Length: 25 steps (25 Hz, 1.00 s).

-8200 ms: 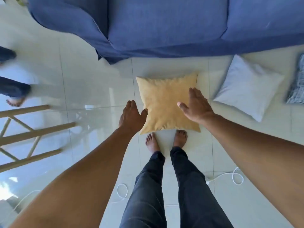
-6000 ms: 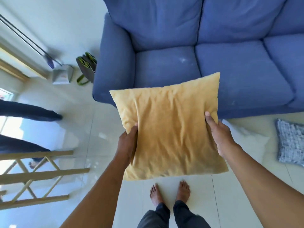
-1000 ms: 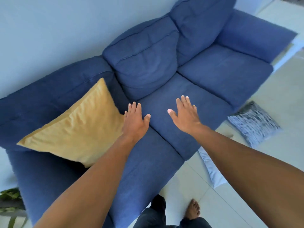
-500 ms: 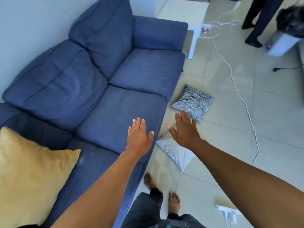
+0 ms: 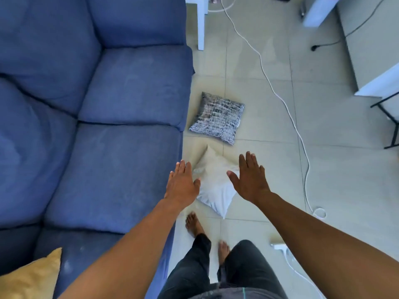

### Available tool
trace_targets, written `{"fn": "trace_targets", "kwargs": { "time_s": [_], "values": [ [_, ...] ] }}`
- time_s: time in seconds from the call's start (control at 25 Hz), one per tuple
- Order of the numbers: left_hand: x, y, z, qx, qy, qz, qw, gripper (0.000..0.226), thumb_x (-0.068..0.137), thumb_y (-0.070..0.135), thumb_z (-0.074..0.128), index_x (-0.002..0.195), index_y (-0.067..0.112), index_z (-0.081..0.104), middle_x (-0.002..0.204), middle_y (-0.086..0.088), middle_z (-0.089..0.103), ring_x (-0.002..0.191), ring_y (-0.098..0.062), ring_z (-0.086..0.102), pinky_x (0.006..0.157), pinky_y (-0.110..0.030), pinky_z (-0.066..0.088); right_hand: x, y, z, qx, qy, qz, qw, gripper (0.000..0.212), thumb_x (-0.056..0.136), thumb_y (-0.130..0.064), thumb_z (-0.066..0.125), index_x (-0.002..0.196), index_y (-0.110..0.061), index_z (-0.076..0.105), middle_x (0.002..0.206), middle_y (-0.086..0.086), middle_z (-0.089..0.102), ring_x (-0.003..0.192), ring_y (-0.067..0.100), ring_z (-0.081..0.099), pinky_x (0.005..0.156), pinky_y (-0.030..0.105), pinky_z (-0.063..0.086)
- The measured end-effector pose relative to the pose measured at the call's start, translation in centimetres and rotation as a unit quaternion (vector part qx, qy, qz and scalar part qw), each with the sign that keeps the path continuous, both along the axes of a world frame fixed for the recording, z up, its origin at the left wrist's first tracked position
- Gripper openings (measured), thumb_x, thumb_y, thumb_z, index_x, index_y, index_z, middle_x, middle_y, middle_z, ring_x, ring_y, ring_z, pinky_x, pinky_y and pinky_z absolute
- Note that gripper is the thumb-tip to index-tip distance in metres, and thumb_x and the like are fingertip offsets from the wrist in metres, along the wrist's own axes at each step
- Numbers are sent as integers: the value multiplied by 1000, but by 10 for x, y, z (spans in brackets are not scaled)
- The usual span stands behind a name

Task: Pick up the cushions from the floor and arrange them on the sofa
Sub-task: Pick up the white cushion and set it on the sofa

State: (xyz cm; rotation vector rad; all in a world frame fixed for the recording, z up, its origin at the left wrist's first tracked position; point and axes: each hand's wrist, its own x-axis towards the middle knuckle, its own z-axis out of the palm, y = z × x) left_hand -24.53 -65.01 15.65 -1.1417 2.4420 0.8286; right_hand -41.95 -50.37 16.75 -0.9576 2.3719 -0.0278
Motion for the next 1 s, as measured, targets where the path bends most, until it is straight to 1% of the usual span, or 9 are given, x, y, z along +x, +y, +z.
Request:
{"fn": "trace_targets", "kwargs": {
  "time_s": [0.12, 0.28, 0.44, 0.56, 0.64, 0.72, 0.84, 0.92, 1.0],
  "values": [
    [-26, -16, -28, 23, -28, -9, 999, 73, 107, 39, 45, 164, 6, 14, 174, -15, 8, 161, -29, 8, 129, -44, 15, -16, -8, -34, -6, -35, -58, 998, 77, 107, -50, 39, 164, -3, 15, 174, 20, 7, 162, 34, 3, 126, 55, 18],
    [-62, -27, -84, 54, -65, 4, 996, 71, 109, 39, 43, 165, 7, 14, 175, -12, 8, 161, -26, 9, 128, -42, 17, -35, -9, -102, 5, -89, -88, 992, 77, 107, -49, 43, 162, -2, 19, 173, 21, 12, 162, 35, 8, 125, 55, 23],
    [-106, -35, -166, 68, -89, 27, 993, 67, 109, 37, 44, 164, 7, 19, 174, -12, 15, 160, -26, 17, 125, -44, 24, -67, -12, -192, 8, -130, -104, 986, 77, 107, -47, 45, 162, -1, 19, 173, 21, 13, 162, 34, 10, 125, 53, 22],
    [-133, -41, -259, 86, -115, 60, 988, 64, 107, 37, 45, 160, 7, 28, 168, -14, 31, 154, -33, 31, 122, -48, 32, -90, -12, -279, 17, -164, -126, 978, 78, 107, -47, 44, 164, -2, 15, 174, 19, 11, 162, 32, 8, 127, 49, 18],
    [-146, -46, -318, 91, -124, 86, 984, 54, 104, 36, 49, 149, 7, 43, 153, -17, 49, 140, -39, 48, 111, -48, 43, -98, -10, -336, 25, -184, -156, 970, 79, 107, -47, 45, 164, -2, 13, 174, 19, 11, 162, 33, 10, 127, 47, 17],
    [-158, -50, -380, 93, -135, 98, 982, 50, 102, 37, 52, 140, 5, 51, 143, -19, 57, 132, -41, 54, 106, -44, 45, -102, -6, -402, 38, -202, -196, 959, 80, 107, -48, 46, 164, -2, 13, 174, 20, 13, 160, 37, 15, 126, 46, 19],
    [-168, -54, -464, 94, -156, 99, 978, 55, 101, 39, 53, 142, 2, 50, 145, -23, 58, 135, -40, 53, 108, -41, 43, -97, 5, -490, 54, -218, -269, 936, 80, 105, -47, 51, 161, 1, 20, 168, 23, 28, 154, 41, 29, 121, 47, 28],
    [-174, -61, -508, 92, -159, 109, 977, 60, 100, 42, 54, 145, 4, 49, 148, -21, 56, 137, -39, 52, 111, -41, 43, -95, 9, -537, 55, -216, -344, 912, 78, 100, -49, 58, 155, -1, 32, 157, 22, 43, 145, 43, 42, 115, 48, 37],
    [-177, -69, -542, 79, -159, 120, 977, 61, 97, 46, 56, 142, 6, 52, 147, -20, 58, 136, -38, 53, 110, -41, 45, -96, 12, -570, 35, -223, -429, 875, 85, 91, -55, 69, 151, -4, 37, 151, 17, 51, 141, 39, 49, 114, 45, 42]
  ]
}}
